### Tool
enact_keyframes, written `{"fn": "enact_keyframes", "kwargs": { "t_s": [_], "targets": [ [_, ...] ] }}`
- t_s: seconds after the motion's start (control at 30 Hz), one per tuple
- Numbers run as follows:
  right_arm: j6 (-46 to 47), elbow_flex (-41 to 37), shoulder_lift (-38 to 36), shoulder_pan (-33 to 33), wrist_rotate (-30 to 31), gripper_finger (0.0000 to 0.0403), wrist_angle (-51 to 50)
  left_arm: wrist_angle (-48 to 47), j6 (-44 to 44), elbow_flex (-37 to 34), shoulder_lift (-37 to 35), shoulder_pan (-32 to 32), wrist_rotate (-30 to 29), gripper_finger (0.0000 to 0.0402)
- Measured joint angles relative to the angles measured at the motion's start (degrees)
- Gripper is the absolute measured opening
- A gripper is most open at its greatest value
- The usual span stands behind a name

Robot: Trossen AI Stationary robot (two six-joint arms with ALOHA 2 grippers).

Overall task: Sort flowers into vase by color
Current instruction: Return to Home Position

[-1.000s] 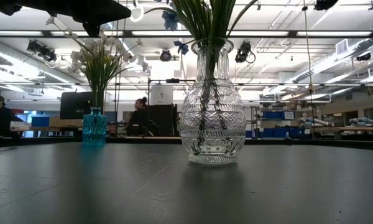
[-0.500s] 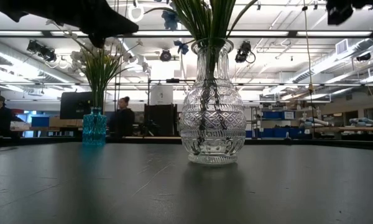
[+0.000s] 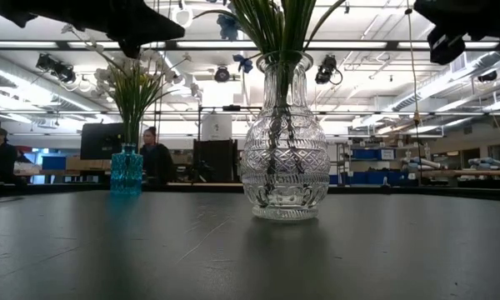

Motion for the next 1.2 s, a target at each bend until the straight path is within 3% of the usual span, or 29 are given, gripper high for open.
{"fn": "enact_keyframes", "kwargs": {
  "t_s": [0.2, 0.43, 0.57, 0.87, 1.03, 1.2],
  "targets": [
    [-3.11, 0.13, -0.85, 0.0, -2.65, 0.0004, -0.14, -5.67, 0.13, 0.0, -5.65, 0.3, 1.71, 0.0002],
    [-4.72, 0.46, -6.21, 0.0, -2.78, 0.0004, -6.07, -6.05, -2.02, 0.05, -5.63, 5.18, 14.13, 0.0002],
    [-4.73, 0.52, -5.99, -0.04, -3.86, 0.0004, -7.33, -3.98, -1.1, 0.08, -3.38, 8.28, 17.53, 0.0002],
    [-2.93, 0.52, -6.14, -0.04, -1.09, 0.0004, -6.76, -0.14, -1.27, 0.07, -3.98, 10.67, 17.51, 0.0002],
    [-2.04, 0.52, -6.13, -0.04, -0.87, 0.0004, -6.71, -1.72, -2.1, 0.07, -5.68, 8.3, 17.2, 0.0002],
    [-3.55, 0.52, -6.12, -0.04, 0.22, 0.0004, -6.67, -7.22, -2.42, 0.07, -8.68, 2.99, 11.36, 0.0001]
  ]
}}
